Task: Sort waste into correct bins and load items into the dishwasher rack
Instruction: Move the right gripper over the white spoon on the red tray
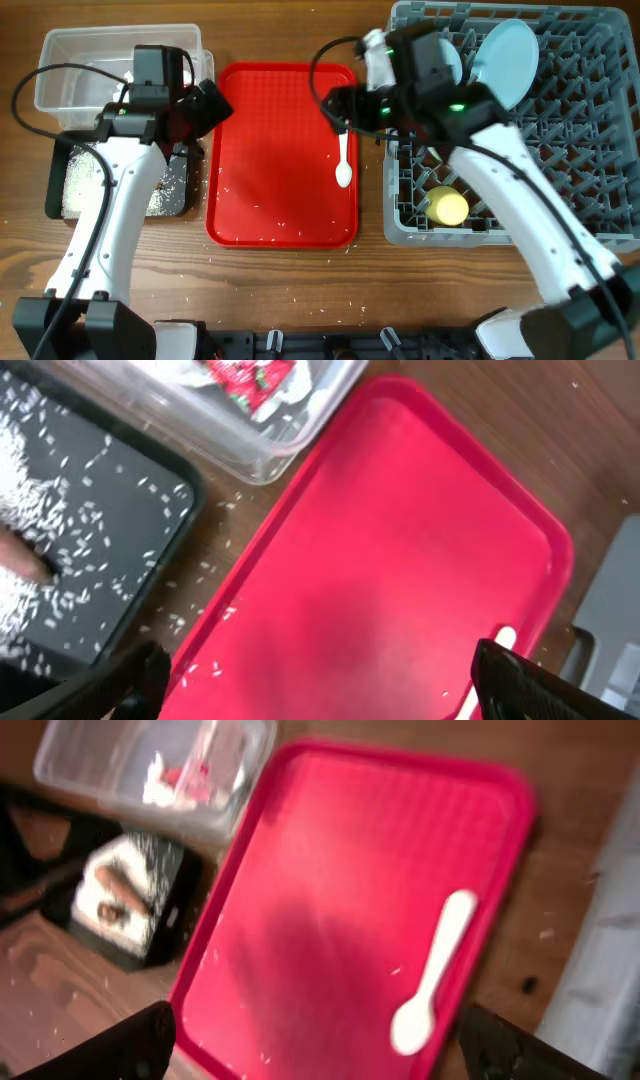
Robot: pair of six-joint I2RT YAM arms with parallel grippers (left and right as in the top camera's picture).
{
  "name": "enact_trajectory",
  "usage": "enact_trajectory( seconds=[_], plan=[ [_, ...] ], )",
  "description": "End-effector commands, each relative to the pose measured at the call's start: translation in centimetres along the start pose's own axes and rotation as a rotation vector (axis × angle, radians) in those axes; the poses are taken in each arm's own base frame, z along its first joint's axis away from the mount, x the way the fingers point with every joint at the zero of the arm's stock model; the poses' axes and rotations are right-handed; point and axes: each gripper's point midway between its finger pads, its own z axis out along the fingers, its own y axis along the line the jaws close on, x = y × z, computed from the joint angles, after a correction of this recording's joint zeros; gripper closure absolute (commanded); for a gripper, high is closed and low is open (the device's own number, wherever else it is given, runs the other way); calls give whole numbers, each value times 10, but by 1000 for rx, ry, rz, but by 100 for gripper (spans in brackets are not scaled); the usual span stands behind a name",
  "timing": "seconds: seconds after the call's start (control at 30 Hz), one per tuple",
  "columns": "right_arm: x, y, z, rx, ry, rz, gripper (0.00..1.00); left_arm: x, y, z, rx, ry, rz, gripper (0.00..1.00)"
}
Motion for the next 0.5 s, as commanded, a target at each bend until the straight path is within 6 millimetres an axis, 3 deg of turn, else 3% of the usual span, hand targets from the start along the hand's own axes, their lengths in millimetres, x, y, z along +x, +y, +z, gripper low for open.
enact_trajectory(
  seconds=[0.0,0.17,0.4,0.47],
  plan=[
    [20,22,35,-15,85,-39,8,-13,-10,-17,50,-58,63,0],
    [47,27,70,5,182,-59,11,-26,-19,-26,88,-124,107,0],
    [76,9,100,62,302,-18,17,-43,1,-28,-33,-216,94,0],
    [87,-5,110,117,338,-13,18,-48,0,-29,-30,-238,91,0]
  ],
)
